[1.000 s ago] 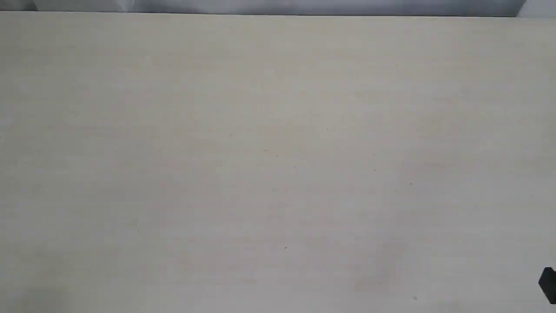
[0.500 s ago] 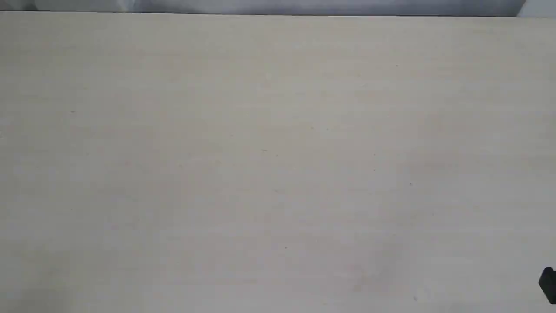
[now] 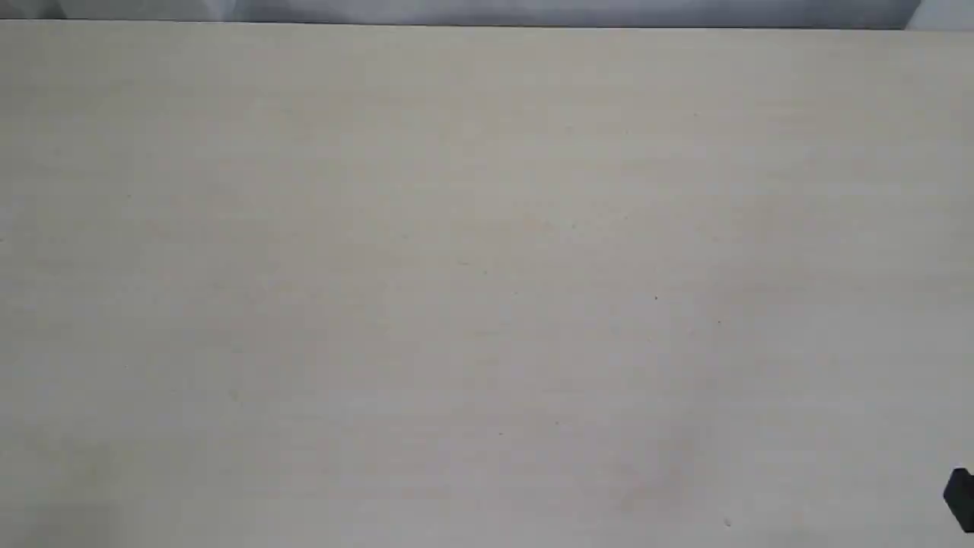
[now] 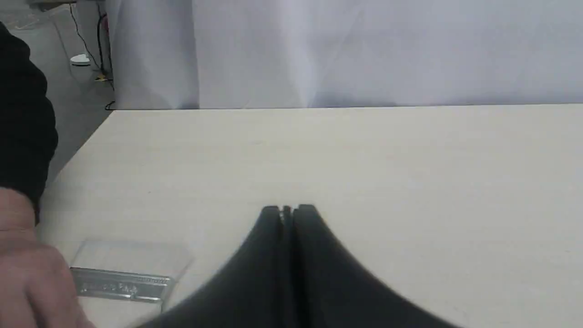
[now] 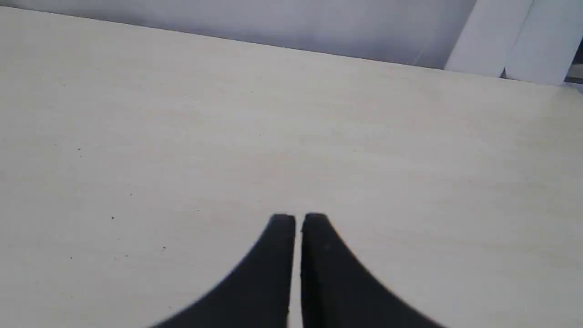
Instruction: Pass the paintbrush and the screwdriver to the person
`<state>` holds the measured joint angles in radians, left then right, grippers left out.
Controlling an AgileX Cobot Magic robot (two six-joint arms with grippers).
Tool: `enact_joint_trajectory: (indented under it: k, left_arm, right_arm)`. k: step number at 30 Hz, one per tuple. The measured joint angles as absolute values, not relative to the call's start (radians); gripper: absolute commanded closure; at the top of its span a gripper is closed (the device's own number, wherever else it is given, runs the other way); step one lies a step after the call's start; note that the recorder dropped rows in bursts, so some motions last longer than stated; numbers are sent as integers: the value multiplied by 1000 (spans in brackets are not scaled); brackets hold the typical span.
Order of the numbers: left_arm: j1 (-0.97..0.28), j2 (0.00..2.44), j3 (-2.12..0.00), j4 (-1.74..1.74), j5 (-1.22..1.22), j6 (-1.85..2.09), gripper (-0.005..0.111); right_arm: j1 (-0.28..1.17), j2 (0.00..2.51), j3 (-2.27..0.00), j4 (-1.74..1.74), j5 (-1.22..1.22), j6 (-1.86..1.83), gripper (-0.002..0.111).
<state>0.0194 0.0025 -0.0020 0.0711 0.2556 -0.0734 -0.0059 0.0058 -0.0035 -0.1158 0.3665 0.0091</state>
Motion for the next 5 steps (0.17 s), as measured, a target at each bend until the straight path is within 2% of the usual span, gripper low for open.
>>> enact_joint_trajectory:
  k: [5]
  left_arm:
    - [19,2,-2,71,256,-73,107]
  right_arm:
    - [-6,6,-4,-116,366,9,104]
